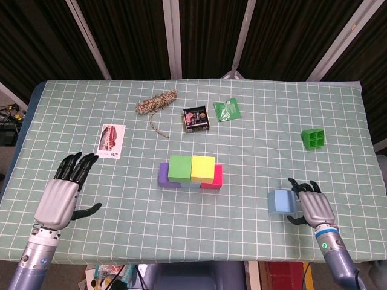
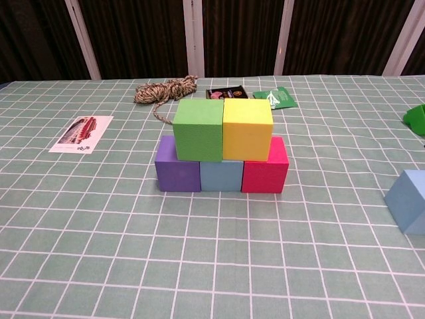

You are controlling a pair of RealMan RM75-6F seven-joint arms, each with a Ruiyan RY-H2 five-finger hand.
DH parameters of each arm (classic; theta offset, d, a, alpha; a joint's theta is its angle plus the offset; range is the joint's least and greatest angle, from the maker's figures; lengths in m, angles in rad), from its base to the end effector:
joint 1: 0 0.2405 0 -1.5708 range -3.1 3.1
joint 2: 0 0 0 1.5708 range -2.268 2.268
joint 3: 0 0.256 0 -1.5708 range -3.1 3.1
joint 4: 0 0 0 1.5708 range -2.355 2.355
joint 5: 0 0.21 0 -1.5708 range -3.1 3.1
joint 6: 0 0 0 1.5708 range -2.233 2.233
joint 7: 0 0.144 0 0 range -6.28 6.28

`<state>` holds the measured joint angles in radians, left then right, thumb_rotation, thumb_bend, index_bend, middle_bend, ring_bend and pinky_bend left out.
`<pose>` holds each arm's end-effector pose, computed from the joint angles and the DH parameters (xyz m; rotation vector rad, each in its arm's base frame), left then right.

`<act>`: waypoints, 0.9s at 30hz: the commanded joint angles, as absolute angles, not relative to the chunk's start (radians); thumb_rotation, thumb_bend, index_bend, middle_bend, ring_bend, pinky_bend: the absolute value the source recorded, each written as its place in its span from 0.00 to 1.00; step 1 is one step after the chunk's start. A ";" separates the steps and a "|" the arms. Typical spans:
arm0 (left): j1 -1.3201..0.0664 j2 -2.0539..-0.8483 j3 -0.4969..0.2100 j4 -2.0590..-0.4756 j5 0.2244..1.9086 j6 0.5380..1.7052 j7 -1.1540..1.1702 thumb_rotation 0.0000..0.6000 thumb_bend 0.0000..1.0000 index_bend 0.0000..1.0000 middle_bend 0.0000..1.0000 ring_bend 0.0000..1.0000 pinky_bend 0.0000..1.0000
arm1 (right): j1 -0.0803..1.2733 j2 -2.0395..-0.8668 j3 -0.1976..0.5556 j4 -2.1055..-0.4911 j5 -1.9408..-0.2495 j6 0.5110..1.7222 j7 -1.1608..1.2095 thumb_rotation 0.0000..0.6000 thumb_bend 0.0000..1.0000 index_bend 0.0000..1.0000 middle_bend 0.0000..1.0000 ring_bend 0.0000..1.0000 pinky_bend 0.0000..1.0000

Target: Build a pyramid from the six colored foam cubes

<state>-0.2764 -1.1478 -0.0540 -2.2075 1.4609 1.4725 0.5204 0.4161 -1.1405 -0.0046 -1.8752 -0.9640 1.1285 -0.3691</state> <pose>-0.1489 0.2007 0.1305 -1.5260 -0.8897 -1.1105 -0.2688 -0.2343 0.0867 1.5642 -1.2210 0.5599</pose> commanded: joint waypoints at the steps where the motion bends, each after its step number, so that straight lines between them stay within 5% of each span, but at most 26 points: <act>1: -0.275 -1.147 -0.055 -2.207 1.461 1.472 0.520 1.00 0.10 0.00 0.06 0.00 0.00 | 0.416 -1.145 -0.004 -1.872 -0.967 1.125 -0.368 1.00 0.24 0.00 0.27 0.16 0.00; 20: -0.270 -1.146 -0.068 -2.204 1.459 1.467 0.520 1.00 0.10 0.00 0.06 0.00 0.00 | 0.419 -1.189 0.019 -1.847 -0.943 1.121 -0.374 1.00 0.24 0.00 0.27 0.17 0.00; 27: -0.269 -1.148 -0.071 -2.201 1.455 1.462 0.521 1.00 0.10 0.00 0.06 0.00 0.00 | 0.418 -1.202 0.025 -1.834 -0.948 1.125 -0.372 1.00 0.24 0.00 0.35 0.24 0.00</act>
